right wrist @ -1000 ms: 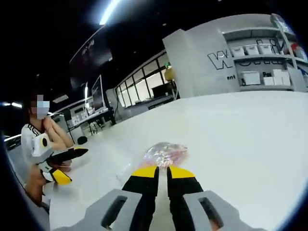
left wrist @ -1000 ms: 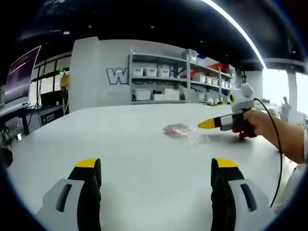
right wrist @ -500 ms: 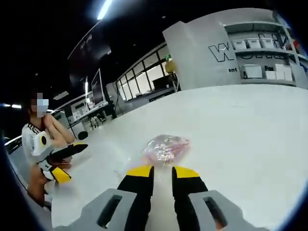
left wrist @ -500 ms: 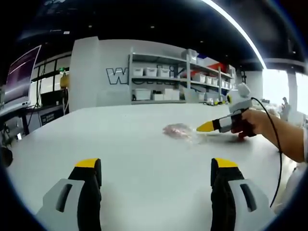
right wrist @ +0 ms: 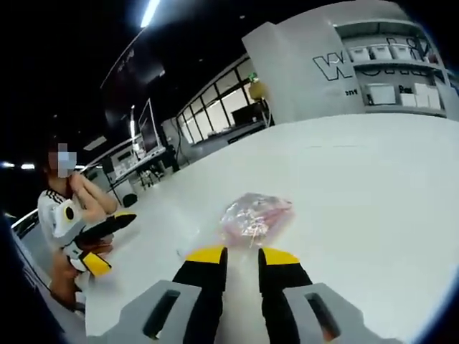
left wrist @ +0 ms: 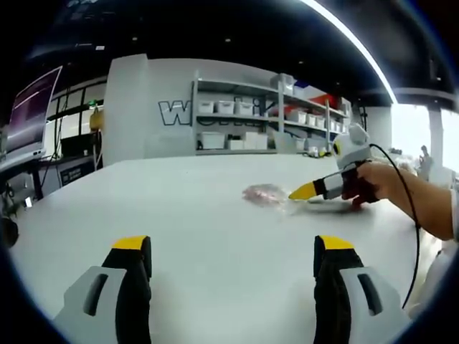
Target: Open the resealable bag by pulling the two sides of the seal apart until the entire bag opening is separated and visibly accessible.
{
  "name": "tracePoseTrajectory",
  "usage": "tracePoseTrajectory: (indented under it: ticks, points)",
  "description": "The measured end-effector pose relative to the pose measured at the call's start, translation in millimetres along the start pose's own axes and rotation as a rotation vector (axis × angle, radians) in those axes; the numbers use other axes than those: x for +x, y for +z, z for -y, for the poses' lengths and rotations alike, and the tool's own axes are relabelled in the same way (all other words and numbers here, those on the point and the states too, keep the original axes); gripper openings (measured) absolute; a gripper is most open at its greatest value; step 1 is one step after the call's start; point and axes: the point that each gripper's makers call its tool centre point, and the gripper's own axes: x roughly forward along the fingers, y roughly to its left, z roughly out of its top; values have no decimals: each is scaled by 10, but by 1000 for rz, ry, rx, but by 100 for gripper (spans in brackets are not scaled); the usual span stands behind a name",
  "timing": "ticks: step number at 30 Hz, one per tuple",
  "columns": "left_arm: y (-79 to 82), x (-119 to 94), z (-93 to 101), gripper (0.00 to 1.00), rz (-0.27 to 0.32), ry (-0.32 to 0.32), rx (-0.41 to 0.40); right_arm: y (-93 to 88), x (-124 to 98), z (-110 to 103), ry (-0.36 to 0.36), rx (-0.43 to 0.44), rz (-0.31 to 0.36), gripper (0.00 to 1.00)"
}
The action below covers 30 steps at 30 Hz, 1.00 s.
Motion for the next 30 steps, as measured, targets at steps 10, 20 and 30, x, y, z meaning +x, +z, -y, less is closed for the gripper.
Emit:
tracePoseTrajectory:
  ticks: [10,20,30]
  points:
    - [-16,4,-1,93,-4,-1,-1,9,94,-59,42,41,-26,3]
    - [-19,4,-1,93,-5,-1,-2,249,90,-99,93,139,94,0]
    - [-25,4,1,93,-7,-1,-3,473,86,-51,83,194,203,0]
